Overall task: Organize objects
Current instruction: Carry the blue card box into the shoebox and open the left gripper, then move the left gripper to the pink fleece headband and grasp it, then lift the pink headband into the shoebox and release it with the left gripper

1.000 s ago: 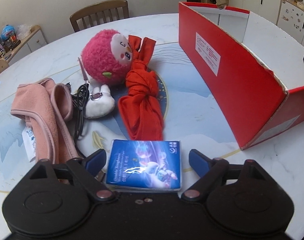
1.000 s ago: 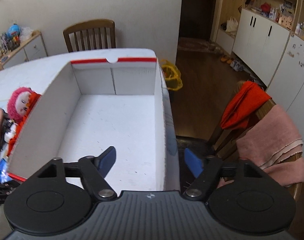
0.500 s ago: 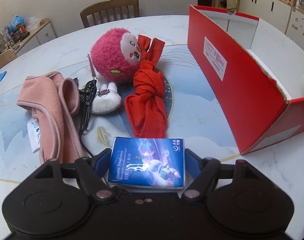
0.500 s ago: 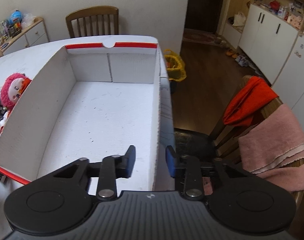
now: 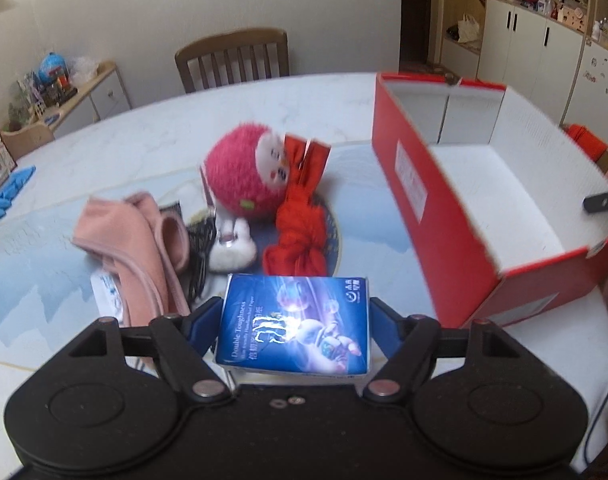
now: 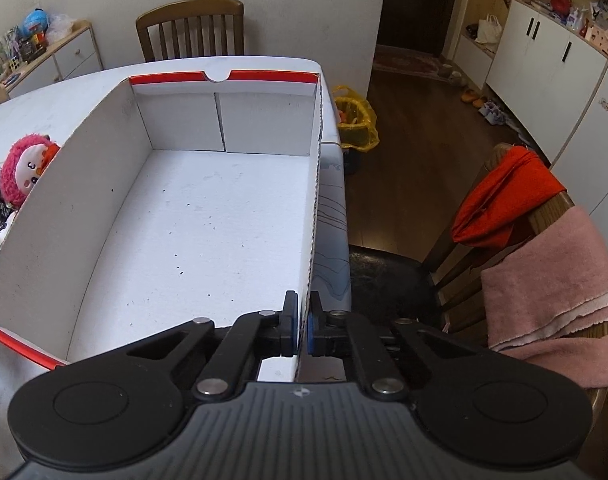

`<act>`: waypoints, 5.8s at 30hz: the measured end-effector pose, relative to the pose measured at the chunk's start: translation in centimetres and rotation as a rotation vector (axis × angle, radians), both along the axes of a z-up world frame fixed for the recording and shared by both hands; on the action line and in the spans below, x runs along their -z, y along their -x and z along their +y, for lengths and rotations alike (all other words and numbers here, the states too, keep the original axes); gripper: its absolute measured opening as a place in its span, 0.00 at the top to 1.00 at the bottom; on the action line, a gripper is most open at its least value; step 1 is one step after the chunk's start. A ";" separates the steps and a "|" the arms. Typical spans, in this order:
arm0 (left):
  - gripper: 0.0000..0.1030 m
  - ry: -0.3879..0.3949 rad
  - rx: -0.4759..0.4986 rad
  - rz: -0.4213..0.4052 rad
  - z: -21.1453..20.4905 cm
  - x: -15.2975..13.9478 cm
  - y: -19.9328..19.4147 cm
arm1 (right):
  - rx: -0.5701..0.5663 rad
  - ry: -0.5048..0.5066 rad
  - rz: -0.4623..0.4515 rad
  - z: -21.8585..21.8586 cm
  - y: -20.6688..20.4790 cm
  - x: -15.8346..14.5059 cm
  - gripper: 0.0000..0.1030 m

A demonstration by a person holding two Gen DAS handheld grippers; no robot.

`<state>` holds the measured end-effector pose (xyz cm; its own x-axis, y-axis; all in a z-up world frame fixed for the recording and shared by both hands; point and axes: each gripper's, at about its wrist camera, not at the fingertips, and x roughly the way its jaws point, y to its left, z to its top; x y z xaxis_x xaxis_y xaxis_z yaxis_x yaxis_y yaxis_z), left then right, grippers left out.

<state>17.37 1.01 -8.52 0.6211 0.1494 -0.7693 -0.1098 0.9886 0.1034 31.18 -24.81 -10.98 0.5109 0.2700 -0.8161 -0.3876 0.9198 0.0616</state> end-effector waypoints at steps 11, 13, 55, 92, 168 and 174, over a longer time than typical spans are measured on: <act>0.27 0.014 0.168 -0.101 -4.8 -5.5 -4.9 | -0.010 -0.032 0.007 -0.6 -0.6 -0.2 0.96; 0.27 0.022 0.208 -0.111 -6.1 -6.0 -6.5 | -0.015 -0.035 0.008 -0.7 -0.7 -0.2 0.96; 0.26 0.008 0.366 0.345 -15.1 7.7 -21.9 | -0.063 -0.033 0.040 -0.3 -1.6 0.2 0.97; 0.08 0.098 0.155 -0.035 -1.1 -6.0 -8.7 | -0.032 -0.022 0.073 0.7 -1.3 -0.2 0.96; 0.92 0.083 -0.167 -0.059 13.6 -5.2 -4.6 | -0.029 -0.009 0.073 1.7 -1.0 0.0 0.96; 0.92 0.092 -0.109 -0.115 11.8 -7.7 -5.0 | -0.041 -0.011 0.072 1.7 -1.0 0.1 0.96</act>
